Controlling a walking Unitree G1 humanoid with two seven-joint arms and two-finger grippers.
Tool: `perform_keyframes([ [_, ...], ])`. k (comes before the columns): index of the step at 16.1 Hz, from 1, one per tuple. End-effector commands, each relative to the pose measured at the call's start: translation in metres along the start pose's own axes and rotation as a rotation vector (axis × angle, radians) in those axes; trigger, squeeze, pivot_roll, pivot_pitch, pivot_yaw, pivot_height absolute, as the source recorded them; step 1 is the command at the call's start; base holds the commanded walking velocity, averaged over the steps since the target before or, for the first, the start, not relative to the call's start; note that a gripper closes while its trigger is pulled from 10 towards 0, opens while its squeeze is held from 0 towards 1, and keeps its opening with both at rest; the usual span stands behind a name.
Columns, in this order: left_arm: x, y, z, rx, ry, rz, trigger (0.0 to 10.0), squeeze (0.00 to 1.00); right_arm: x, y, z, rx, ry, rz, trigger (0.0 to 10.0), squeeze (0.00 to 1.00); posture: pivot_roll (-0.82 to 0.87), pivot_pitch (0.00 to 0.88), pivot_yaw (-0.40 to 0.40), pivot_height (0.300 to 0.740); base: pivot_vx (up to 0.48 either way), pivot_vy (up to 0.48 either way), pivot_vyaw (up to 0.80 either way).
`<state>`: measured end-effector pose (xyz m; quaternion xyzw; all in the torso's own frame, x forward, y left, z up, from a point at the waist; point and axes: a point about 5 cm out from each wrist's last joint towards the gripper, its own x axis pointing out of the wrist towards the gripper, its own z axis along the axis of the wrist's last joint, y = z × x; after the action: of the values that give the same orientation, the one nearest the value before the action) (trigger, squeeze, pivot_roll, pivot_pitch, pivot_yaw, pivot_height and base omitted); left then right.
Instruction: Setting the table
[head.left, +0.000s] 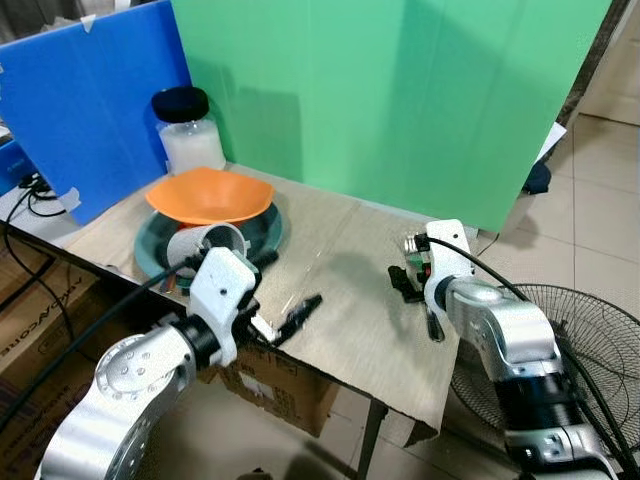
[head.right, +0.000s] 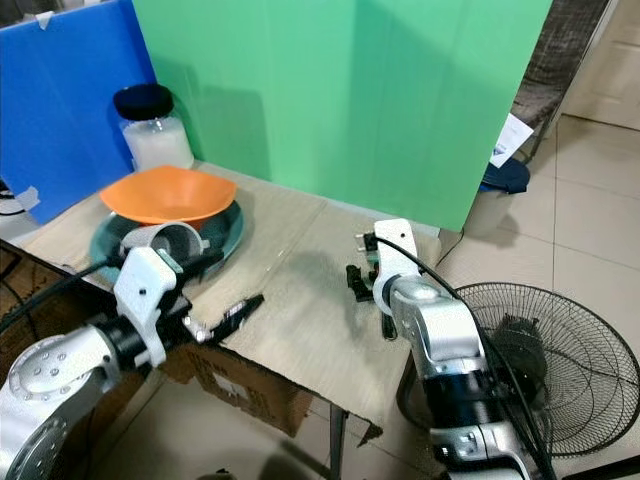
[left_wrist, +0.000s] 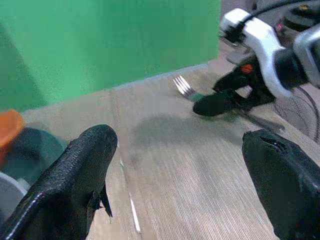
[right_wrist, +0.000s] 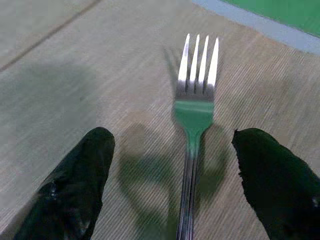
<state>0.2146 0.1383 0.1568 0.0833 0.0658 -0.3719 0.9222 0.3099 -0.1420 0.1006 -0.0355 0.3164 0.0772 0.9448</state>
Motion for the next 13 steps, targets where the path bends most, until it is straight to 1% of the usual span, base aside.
perform_keyframes([
  [1, -0.0025, -0.0013, 0.0015, 0.013, 0.005, -0.019, 10.0, 0.00, 0.0018, -0.0004, 0.0040, 0.016, 0.004, 0.001, 0.0, 0.00, 0.18, 0.000, 0.026, 0.740, 0.000, 0.000, 0.00],
  [6, -0.0057, 0.0010, -0.0013, 0.005, 0.013, -0.021, 10.0, 0.00, 0.0041, -0.0024, 0.0032, 0.035, 0.027, -0.001, 0.0, 0.00, 0.18, 0.000, 0.025, 0.740, 0.000, 0.000, 0.00],
  [9, -0.0070, -0.0028, -0.0026, -0.002, 0.017, -0.047, 10.0, 0.00, 0.0045, -0.0042, 0.0022, 0.043, 0.039, -0.002, 0.0, 0.00, 0.18, 0.000, 0.024, 0.740, 0.000, 0.000, 0.00],
  [13, -0.0075, -0.0042, -0.0021, -0.002, 0.016, -0.053, 10.0, 0.00, 0.0048, -0.0039, 0.0025, 0.047, 0.041, 0.001, 0.0, 0.00, 0.18, 0.000, 0.026, 0.740, 0.000, 0.000, 0.00],
])
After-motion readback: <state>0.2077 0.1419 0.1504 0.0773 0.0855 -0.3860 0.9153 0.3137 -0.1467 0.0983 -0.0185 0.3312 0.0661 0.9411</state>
